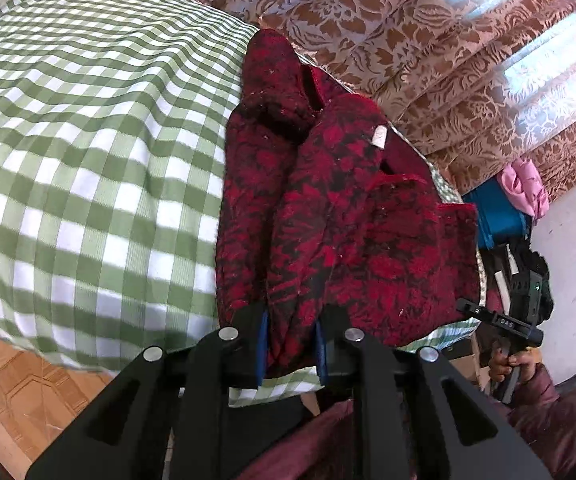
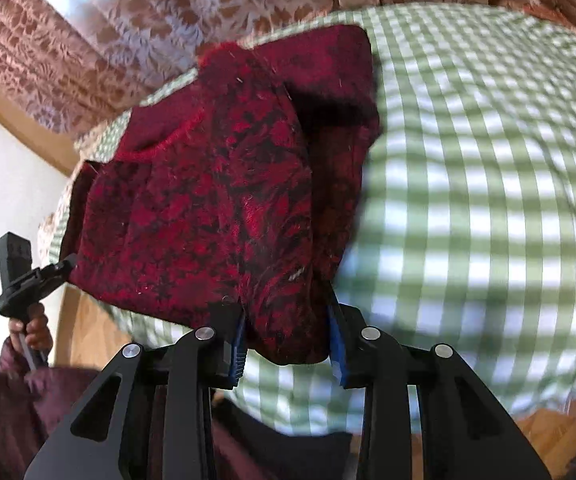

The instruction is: Fold small clothes

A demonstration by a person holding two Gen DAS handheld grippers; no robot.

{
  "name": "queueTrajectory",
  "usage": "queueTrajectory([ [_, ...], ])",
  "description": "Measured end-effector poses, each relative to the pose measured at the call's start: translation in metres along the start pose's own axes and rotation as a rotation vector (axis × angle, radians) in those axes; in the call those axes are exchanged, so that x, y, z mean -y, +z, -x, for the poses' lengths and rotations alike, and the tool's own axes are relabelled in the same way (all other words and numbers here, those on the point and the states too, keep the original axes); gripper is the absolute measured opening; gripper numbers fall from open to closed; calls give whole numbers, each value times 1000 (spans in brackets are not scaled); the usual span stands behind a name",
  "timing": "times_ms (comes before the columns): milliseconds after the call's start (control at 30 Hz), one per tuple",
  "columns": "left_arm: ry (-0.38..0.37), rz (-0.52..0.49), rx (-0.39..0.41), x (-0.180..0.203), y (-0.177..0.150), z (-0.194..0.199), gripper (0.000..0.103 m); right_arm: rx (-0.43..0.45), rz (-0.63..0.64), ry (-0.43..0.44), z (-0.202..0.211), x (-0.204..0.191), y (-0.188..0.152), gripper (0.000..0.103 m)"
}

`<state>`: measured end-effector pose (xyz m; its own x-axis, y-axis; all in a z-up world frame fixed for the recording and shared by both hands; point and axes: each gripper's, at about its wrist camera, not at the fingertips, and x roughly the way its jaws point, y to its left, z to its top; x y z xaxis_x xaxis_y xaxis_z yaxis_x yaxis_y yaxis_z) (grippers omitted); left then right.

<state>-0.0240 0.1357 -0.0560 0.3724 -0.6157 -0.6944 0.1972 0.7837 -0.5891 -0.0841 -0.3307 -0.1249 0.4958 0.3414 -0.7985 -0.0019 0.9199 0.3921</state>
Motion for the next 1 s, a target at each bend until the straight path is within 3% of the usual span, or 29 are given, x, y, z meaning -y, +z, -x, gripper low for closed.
queueTrajectory([
  [133, 55, -52, 52, 10, 11, 14, 41, -10, -29, 9, 1, 4, 1, 41],
  [167, 65, -70, 69, 13, 16, 19, 46, 2, -33, 5, 3, 3, 3, 49],
  [267, 101, -113, 142, 21, 31, 34, 48, 77, -28, -1, 15, 0, 14, 71],
  [367, 175, -216, 187, 36, 45, 37, 48, 154, 27, -89, 21, -14, 28, 72],
  [500, 224, -358, 185, 61, 54, 27, 50, 247, 149, -185, 18, -42, 45, 72],
  [600, 218, -417, 177, 72, 61, 18, 62, 265, 216, -219, 10, -55, 54, 72],
  [733, 228, -496, 164, 85, 71, 2, 62, 261, 265, -266, -2, -62, 61, 67],
  [833, 235, -568, 147, 95, 74, -12, 61, 276, 281, -282, -5, -66, 66, 63],
  [867, 245, -584, 141, 97, 75, -17, 56, 277, 283, -284, -6, -66, 67, 58],
  [933, 265, -611, 116, 99, 75, -27, 31, 272, 297, -302, -8, -66, 70, 48],
  [967, 277, -615, 107, 98, 76, -29, 17, 268, 300, -312, -10, -67, 72, 37],
  [1000, 276, -596, 113, 95, 78, -26, 17, 262, 295, -316, -11, -64, 74, 28],
])
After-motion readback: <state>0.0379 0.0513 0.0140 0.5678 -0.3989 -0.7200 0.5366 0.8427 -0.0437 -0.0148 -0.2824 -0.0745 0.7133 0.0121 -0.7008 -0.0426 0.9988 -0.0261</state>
